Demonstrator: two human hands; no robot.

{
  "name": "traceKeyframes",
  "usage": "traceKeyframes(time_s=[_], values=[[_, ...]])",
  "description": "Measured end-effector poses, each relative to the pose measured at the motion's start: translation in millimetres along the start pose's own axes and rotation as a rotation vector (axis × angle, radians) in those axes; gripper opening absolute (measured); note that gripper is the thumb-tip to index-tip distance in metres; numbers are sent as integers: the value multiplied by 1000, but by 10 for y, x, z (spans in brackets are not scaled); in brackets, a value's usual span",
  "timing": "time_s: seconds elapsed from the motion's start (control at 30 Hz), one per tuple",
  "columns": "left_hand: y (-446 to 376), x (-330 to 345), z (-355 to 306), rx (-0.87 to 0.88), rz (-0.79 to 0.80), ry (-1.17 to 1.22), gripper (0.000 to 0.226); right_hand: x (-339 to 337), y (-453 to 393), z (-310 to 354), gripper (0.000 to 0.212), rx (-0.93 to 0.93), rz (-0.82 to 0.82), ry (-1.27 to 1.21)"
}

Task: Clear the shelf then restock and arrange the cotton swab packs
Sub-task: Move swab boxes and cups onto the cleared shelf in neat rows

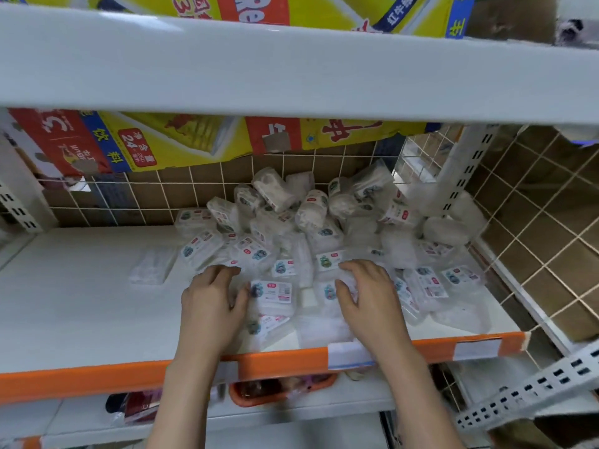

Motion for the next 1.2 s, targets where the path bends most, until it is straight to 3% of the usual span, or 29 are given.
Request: traceKeyframes(time_s=[0.47, 0.67, 0.87, 1.03, 1.2], values=[[-117, 504, -784, -1, -66, -9, 51, -445, -911, -866, 32, -62, -159, 33], [-70, 469, -805, -34, -59, -60, 53, -414, -1502, -984, 80, 17, 2, 205], [-26, 423, -826, -47, -61, -93, 51, -315, -1618, -926, 88, 11, 137, 254], [-52, 430, -875, -34, -52, -113, 52, -271, -1659, -929, 76, 42, 174, 196], [-189, 453, -1000, 10, -60, -114, 53, -406, -1617, -934, 58, -31, 28, 80]])
Point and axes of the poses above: each hand's wrist, its own y-axis away from the middle knuckle, its own x-axis out of the palm, z = x × y, the point moved 5 cm from there along -y, towards the middle knuckle, and after that the axes turned 7 degrees about x, right-handed, at the moved point
